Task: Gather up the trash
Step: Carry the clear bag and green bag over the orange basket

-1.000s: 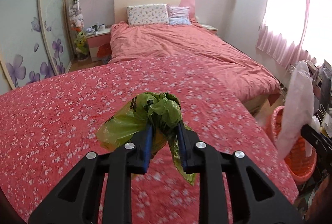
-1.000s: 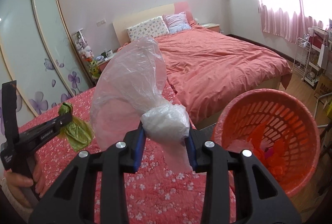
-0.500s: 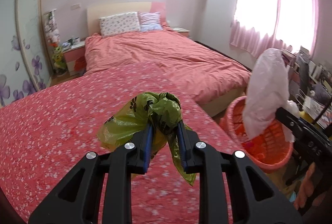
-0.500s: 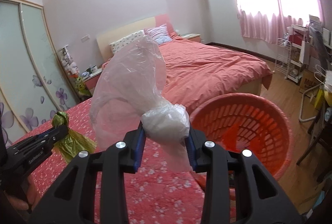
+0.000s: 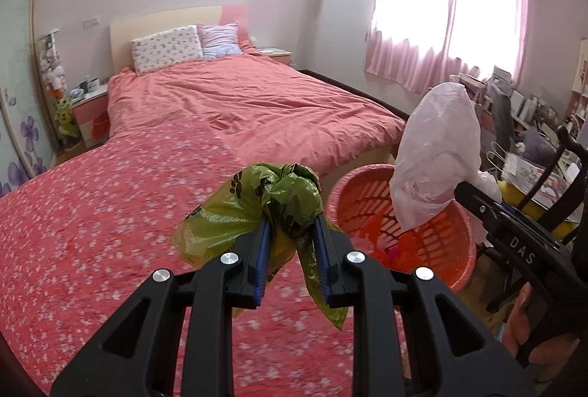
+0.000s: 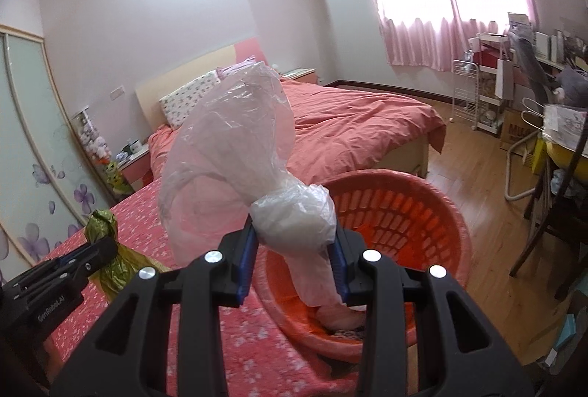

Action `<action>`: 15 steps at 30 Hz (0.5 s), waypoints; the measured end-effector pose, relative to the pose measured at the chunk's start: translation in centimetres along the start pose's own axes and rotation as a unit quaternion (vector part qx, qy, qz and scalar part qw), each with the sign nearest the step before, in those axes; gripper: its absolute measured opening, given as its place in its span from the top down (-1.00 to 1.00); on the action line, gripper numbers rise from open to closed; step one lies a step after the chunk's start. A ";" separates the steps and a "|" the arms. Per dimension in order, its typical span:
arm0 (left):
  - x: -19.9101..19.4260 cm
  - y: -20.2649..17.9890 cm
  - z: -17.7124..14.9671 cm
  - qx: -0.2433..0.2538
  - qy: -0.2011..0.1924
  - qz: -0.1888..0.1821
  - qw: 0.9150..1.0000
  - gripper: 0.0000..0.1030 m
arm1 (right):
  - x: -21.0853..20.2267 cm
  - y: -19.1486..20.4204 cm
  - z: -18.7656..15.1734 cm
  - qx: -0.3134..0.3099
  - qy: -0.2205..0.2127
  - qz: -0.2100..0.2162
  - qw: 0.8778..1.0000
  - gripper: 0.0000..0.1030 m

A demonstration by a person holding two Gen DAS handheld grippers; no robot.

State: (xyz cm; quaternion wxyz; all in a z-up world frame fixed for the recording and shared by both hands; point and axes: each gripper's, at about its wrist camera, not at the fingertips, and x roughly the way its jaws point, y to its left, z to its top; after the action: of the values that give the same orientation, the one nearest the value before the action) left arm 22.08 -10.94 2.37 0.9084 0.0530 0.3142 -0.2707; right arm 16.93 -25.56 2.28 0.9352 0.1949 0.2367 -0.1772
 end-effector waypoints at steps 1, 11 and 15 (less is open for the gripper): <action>0.2 -0.4 0.0 0.002 0.001 -0.003 1.000 0.56 | 0.0 -0.5 0.0 0.003 -0.001 -0.004 1.000 0.32; 2.5 -3.8 0.3 0.020 0.008 -0.034 0.999 0.56 | 0.9 -3.7 0.4 0.021 -0.005 -0.033 0.999 0.31; 3.2 -5.2 0.5 0.027 0.008 -0.043 0.999 0.56 | 1.2 -4.6 0.2 0.026 -0.003 -0.043 0.999 0.30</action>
State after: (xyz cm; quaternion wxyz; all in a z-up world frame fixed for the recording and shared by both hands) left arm 21.71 -16.94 1.20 0.8916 0.0664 0.3158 -0.3179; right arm 16.04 -29.91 0.54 0.9219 0.2085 0.2372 -0.2244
